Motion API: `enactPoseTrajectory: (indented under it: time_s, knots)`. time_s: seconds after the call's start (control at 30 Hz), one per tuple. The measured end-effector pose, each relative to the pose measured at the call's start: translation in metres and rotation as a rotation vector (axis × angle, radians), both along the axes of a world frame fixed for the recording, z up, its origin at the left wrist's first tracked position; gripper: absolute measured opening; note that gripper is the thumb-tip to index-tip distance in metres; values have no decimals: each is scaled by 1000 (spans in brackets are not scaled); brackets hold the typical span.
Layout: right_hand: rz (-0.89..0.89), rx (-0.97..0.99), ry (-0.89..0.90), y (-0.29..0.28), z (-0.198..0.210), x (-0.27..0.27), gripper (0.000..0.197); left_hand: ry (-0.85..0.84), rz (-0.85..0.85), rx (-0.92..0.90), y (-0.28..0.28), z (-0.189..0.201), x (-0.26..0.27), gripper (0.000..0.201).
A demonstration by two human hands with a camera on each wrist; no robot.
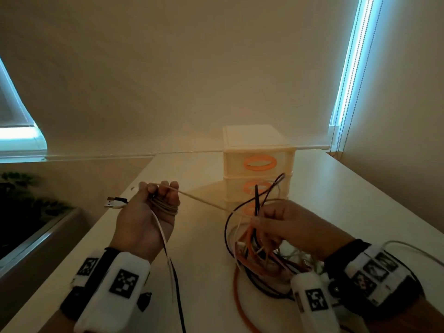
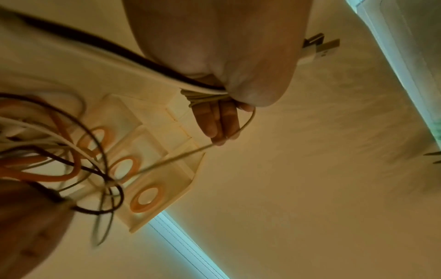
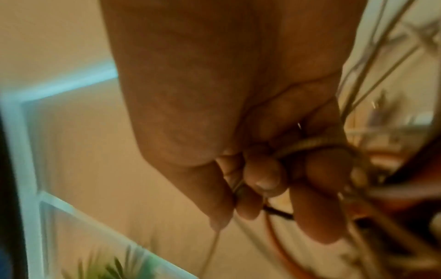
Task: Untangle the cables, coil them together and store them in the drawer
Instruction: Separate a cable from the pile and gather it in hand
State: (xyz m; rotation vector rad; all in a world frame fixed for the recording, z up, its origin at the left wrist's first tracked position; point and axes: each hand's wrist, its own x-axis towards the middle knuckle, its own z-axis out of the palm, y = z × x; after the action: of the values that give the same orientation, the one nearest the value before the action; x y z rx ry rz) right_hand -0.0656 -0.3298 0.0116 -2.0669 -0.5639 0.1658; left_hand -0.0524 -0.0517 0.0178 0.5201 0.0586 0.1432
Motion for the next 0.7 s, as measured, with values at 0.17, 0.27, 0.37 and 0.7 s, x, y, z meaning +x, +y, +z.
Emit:
enactPoseTrajectory:
  time_s: [0.17,0.27,0.37,0.7]
  knots:
    - [-420,334,-133,19,-7,14,31,18,5,23,-6,-2,1,48]
    - [-294,950,68,33,-5,17,31,23,5,25,-10,-4,1,46]
    - [73,1125,336,22,-3,20,22,38,36,1,-2,-1,2,46]
    - [-229,-256,-311,12,-8,22,26,25,137,-124,35,12,8,54]
